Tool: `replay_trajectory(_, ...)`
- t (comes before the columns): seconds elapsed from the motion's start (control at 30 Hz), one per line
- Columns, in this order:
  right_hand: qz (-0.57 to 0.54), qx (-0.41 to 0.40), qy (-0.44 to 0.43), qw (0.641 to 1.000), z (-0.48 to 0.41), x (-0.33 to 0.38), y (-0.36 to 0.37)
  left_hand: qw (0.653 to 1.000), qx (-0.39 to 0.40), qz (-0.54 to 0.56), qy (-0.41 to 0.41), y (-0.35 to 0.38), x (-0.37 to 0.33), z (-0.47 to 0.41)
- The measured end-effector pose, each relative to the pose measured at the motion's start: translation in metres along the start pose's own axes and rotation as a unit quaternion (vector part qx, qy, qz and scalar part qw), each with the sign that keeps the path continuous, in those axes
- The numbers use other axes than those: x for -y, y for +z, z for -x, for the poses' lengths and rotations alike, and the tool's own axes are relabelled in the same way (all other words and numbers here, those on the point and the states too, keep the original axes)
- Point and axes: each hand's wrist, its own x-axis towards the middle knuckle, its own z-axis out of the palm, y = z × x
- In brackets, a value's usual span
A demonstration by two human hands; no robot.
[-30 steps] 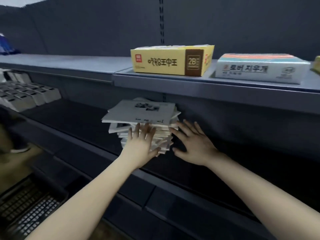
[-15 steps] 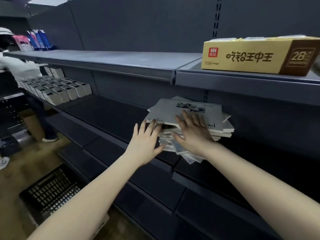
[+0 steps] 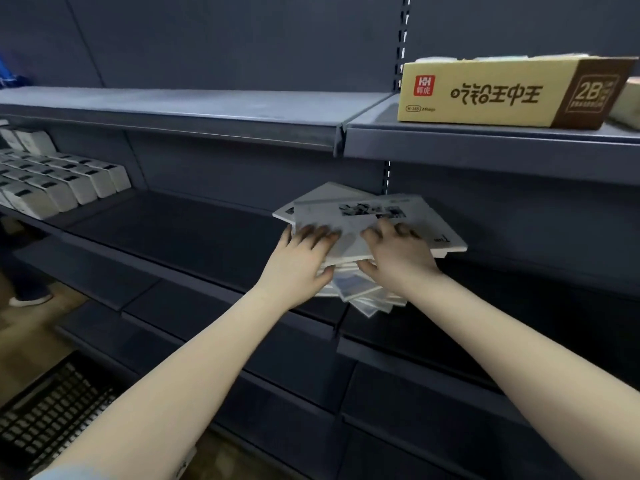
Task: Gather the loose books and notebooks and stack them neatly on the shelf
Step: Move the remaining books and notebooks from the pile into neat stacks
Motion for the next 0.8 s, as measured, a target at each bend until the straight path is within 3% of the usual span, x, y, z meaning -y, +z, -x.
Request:
replay_trajectory(0.1,-0.010,0.008,-0.003,1.000,0.001,-0.010,-0.005,0.997,-0.025,0.058,0.039,-0.005,0.003,-0.002)
replay_trajectory(0.33,-0.113,0.005,-0.077,0.991,0.013,-0.038,-0.011,0.988,-0.094,0.072,0.101,-0.021,-0.001,-0.002)
replay_trajectory(0.47,-0.166,0.004,-0.091,0.982,0.023,-0.056,-0.001,0.992,-0.010,0.088,0.089,-0.021,-0.008,-0.008)
replay_trajectory(0.6,-0.148,0.011,-0.086,0.985,0.035,-0.063,0.013,0.992,0.106,0.033,0.064,-0.013,-0.011,-0.009)
replay_trajectory(0.8,-0.142,-0.144,-0.184,0.962,0.066,-0.023,0.014,0.994,0.082,-0.054,0.047,-0.006,-0.032,-0.007)
